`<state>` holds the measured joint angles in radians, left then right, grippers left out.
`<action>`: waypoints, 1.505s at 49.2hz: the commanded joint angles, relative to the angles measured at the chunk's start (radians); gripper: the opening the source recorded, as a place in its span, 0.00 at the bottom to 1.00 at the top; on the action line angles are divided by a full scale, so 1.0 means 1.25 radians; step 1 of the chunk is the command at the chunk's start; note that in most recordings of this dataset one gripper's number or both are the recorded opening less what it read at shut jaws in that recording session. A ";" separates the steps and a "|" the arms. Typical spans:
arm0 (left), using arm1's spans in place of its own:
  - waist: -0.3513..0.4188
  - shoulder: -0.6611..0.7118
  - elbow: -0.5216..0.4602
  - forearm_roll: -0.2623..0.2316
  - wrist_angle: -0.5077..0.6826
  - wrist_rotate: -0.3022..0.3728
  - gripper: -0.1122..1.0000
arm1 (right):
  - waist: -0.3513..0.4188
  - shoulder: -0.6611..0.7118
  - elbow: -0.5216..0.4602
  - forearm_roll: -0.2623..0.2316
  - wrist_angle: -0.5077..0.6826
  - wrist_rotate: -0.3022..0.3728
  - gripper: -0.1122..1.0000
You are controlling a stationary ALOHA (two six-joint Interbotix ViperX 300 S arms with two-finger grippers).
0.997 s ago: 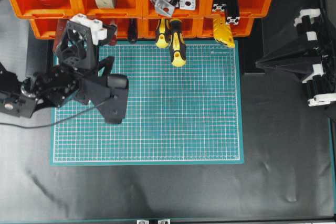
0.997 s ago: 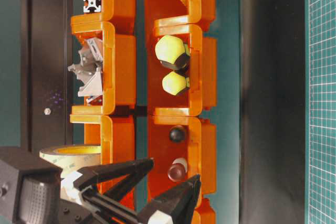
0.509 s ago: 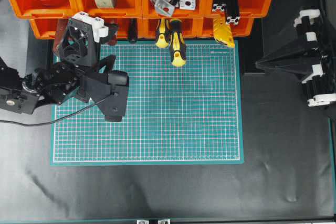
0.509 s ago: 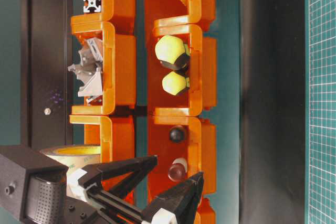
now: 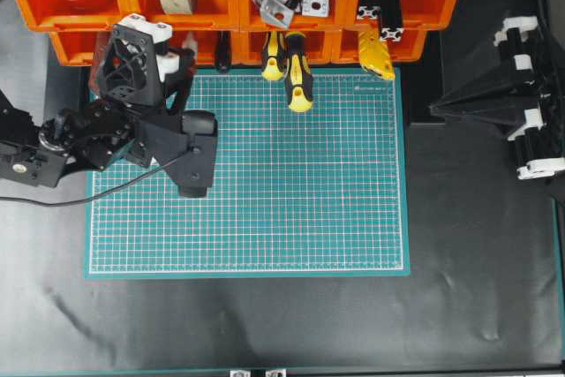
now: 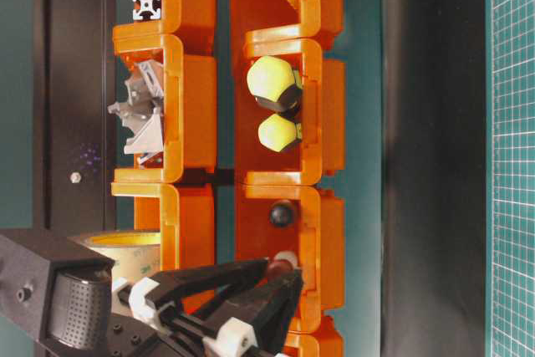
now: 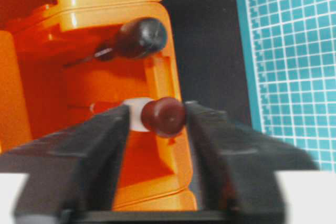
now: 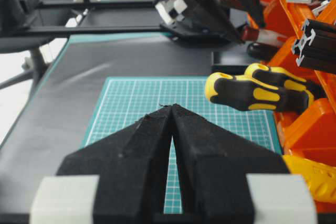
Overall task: Pick red screwdriver from container rack with left arm.
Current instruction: 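Close the left gripper on the red screwdriver handle, then pull the red screwdriver out of the rack toward the front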
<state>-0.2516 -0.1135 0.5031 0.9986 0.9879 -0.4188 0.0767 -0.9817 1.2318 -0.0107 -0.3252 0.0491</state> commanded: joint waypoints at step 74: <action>-0.503 0.045 -0.239 0.002 0.241 0.049 0.34 | 0.002 -0.092 -0.047 0.027 0.042 0.118 0.10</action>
<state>-0.8897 -0.0568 0.1948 0.9986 1.3453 -0.3497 0.0767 -1.0907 1.2149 0.0215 -0.2761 0.1733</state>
